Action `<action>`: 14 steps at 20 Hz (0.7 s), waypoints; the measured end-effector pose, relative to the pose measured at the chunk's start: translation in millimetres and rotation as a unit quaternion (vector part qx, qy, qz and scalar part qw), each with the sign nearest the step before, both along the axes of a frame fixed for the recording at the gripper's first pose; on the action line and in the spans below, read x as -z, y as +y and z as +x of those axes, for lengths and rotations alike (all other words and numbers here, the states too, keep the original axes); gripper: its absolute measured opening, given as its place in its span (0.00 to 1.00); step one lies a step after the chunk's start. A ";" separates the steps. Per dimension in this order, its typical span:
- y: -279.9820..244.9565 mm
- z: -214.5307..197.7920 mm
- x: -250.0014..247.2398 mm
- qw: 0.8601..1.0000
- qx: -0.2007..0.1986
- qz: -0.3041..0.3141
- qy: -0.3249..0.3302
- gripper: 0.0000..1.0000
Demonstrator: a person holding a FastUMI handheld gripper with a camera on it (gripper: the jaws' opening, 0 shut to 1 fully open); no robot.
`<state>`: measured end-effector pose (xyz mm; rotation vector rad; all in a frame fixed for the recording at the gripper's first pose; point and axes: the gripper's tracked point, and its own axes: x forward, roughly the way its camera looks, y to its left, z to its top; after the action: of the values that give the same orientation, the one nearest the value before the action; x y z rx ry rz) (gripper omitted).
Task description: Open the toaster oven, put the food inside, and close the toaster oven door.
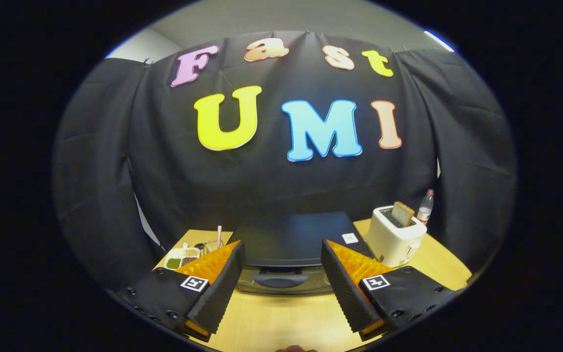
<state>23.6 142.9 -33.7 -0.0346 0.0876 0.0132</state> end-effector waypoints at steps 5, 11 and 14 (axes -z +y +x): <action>-69.4 -40.0 -22.6 0.998 0.037 -0.037 -0.043 0.98; -115.8 -65.3 -24.9 0.996 0.073 -0.034 -0.043 0.98; -119.7 -69.0 -29.0 0.996 0.074 -0.027 -0.048 0.98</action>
<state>-45.4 23.2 -4.7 -0.0817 -0.0059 -0.1384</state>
